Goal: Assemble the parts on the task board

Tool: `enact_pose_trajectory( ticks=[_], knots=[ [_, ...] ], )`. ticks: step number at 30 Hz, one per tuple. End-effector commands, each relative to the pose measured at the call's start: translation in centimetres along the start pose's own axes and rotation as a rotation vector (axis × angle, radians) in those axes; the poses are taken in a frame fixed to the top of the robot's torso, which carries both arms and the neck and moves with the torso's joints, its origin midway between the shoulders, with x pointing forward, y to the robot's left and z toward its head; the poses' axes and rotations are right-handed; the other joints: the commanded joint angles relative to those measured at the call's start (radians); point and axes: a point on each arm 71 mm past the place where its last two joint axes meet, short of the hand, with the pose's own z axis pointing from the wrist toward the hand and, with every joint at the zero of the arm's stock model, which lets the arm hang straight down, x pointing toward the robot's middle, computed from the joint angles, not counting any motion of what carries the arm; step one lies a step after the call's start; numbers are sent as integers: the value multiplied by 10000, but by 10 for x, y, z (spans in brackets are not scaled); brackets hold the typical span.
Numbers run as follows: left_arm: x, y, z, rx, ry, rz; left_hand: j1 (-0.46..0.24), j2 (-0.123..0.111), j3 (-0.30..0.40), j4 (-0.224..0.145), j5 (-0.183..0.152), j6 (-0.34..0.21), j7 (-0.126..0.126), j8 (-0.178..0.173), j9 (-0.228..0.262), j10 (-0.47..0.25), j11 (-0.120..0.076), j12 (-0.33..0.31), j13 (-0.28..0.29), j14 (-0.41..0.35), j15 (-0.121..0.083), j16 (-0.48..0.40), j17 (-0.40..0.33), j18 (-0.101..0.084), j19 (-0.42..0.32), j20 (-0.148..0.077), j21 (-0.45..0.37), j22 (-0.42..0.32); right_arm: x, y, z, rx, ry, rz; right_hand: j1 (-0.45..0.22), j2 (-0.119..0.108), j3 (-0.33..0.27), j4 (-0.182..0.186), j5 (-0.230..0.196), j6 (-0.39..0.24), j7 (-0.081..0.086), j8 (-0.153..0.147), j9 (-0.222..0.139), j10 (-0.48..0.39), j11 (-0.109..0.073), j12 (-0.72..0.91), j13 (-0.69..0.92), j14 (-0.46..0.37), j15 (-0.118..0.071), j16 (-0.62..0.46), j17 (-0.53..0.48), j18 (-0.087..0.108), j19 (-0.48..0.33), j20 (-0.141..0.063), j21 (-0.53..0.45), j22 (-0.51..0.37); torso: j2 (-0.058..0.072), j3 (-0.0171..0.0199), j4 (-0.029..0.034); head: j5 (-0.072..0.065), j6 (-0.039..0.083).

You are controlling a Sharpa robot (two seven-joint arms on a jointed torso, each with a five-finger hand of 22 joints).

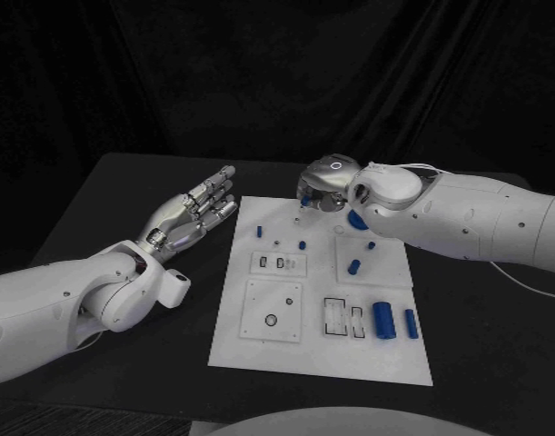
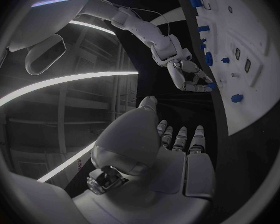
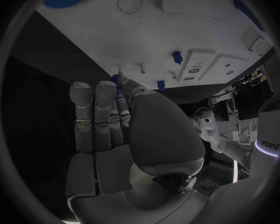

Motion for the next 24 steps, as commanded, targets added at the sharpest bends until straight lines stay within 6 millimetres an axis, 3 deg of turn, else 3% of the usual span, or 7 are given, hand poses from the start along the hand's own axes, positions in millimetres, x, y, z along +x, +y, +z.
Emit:
enact_pose_trajectory(
  ticks=[1,8,11,15,24],
  knots=[
    [2,-6,1,740,149,-106,82,13,86,1,55,18,51,51,8,2,87,-65,-16,-5,52,-36,-17,92,-15,87,8,15,6,0,1,186,187,-44,-81,-46,-5,48,-58,-68,13,-39,-17,-69,21,-35,-13,-55,24,-23,-8,-176,-20,9,2,5,5,-7,8,-32,-15],
    [2,-5,1,728,160,-112,87,16,101,-7,54,21,57,51,8,2,98,-65,-16,-5,66,-36,-17,92,-12,96,10,17,10,4,2,108,256,10,-86,-55,-8,52,-64,-73,17,-45,-17,-77,23,-33,-11,-52,26,-5,16,-180,-14,10,15,25,-14,-7,17,72,-3],
    [2,-5,1,725,161,-112,87,16,101,-7,54,21,57,51,8,2,98,-65,-16,-5,66,-36,-17,92,-12,96,10,17,11,4,2,116,279,13,-85,-65,-6,54,-70,-86,16,-58,-18,-100,22,-34,-11,-63,29,-31,-12,-179,-21,12,6,24,-11,-12,48,35,3],
    [2,-5,2,717,177,-122,92,19,118,-16,54,25,68,51,8,2,112,-65,-16,-5,83,-36,-17,92,-9,108,13,19,12,4,4,192,366,-1,-83,-73,2,60,-73,-110,17,-80,-21,-135,29,-36,-11,-76,33,-51,-31,-177,-36,16,-11,17,-21,-27,37,23,-11],
    [3,-4,3,669,235,-161,97,34,175,-39,51,56,145,54,12,2,146,-65,-16,-5,131,-36,-17,92,5,161,24,27,14,4,6,287,519,-24,-128,-113,32,134,-86,-272,37,-197,-45,-346,84,-40,-12,-144,73,-124,-89,-178,-95,45,-66,30,-14,-20,68,-52,-15]
  ],
)
